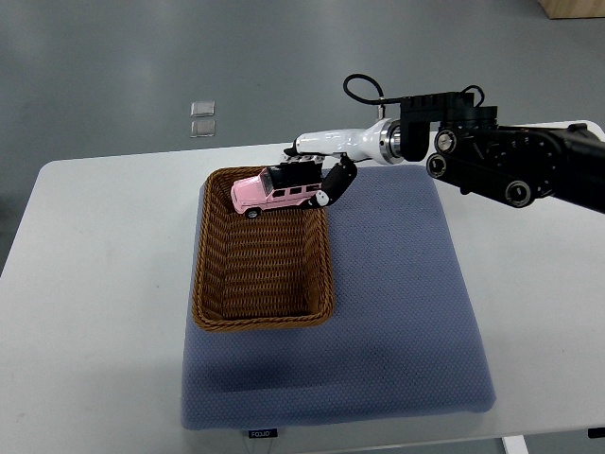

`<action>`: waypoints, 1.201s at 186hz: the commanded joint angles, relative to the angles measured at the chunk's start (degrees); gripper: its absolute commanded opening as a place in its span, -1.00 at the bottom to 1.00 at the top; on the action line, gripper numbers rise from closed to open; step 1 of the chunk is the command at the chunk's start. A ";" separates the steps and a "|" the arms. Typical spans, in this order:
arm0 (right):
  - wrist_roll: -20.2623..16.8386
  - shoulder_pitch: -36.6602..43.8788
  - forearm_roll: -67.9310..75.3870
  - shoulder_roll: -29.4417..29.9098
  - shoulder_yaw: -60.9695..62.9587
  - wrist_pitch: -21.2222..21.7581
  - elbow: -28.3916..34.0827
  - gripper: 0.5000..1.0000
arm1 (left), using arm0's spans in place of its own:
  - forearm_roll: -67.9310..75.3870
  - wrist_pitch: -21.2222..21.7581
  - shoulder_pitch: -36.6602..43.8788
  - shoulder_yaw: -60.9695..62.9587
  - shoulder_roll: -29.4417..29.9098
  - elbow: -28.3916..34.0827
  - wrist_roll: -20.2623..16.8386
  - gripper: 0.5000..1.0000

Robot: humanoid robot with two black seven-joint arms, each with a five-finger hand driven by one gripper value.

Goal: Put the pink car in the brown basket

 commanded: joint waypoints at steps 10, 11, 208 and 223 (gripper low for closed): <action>0.00 -1.18 -0.38 8.03 -1.97 -1.81 -5.87 -1.00 | 0.00 0.00 0.00 0.00 0.00 -0.09 -0.01 1.00; 0.00 -1.35 -0.38 8.38 -2.23 -1.99 -6.22 -1.00 | 0.00 0.00 0.00 -0.09 0.00 -0.09 -0.01 1.00; 1.93 -11.27 16.05 3.11 25.17 -4.54 -10.88 0.64 | 0.00 0.00 0.00 0.09 0.00 0.00 -0.01 1.00; 4.74 -17.60 22.99 1.53 35.54 -3.83 -10.71 0.64 | 0.00 0.00 0.00 0.00 0.00 0.00 -0.01 1.00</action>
